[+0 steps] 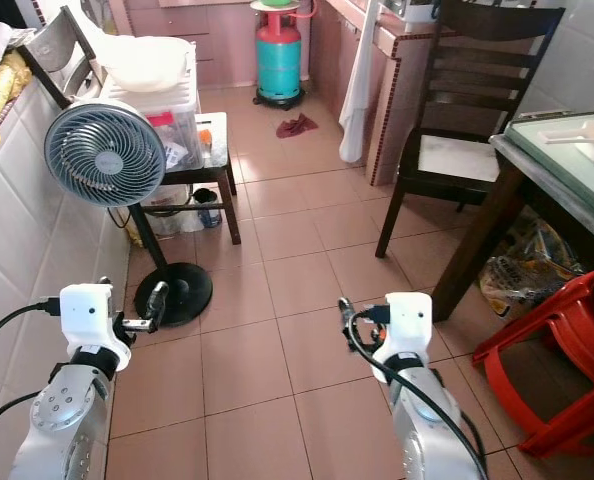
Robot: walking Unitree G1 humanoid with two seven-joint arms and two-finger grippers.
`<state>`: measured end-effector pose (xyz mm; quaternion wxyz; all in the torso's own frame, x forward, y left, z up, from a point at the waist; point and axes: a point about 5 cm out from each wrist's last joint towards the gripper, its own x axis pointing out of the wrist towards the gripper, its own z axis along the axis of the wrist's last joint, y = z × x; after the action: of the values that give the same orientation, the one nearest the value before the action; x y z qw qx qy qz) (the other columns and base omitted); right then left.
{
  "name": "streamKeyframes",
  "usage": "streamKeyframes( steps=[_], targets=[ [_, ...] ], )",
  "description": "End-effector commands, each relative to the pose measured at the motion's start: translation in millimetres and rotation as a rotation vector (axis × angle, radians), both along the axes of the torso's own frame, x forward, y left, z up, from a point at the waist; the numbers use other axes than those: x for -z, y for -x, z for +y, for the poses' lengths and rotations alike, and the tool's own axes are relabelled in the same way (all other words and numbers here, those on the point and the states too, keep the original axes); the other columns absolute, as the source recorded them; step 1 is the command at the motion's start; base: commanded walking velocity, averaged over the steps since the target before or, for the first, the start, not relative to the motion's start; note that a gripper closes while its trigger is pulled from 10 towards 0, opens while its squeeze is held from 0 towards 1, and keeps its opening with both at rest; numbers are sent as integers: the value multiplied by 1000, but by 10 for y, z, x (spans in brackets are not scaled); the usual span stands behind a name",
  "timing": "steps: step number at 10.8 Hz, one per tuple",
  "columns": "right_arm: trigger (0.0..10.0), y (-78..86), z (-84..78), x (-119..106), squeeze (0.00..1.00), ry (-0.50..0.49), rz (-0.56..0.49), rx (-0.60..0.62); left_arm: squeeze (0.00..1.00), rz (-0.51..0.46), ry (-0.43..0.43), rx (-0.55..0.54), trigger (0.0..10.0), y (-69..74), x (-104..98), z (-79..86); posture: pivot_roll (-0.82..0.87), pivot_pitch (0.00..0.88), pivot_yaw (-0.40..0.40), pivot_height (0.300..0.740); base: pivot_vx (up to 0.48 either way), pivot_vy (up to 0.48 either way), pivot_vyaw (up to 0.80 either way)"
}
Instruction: Setting the table
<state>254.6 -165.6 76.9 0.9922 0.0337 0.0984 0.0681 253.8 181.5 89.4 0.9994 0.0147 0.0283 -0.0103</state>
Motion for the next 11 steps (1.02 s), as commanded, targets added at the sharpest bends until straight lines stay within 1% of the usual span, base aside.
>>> streamKeyframes(
  steps=[1,2,11],
  targets=[
    [10000,25,42,-67,0,8,-32,-47,0,-1,12,9,10000,0,-19,-21,-79,74,39,740,0,0,0],
    [10000,26,64,-60,0,4,-22,-52,0,-5,32,23,10000,-1,-30,-43,-79,75,39,740,296,0,0],
    [10000,-1,47,-67,0,22,-24,-52,0,8,53,52,10000,-18,-25,-121,-84,76,34,740,351,0,-788]
  ],
)
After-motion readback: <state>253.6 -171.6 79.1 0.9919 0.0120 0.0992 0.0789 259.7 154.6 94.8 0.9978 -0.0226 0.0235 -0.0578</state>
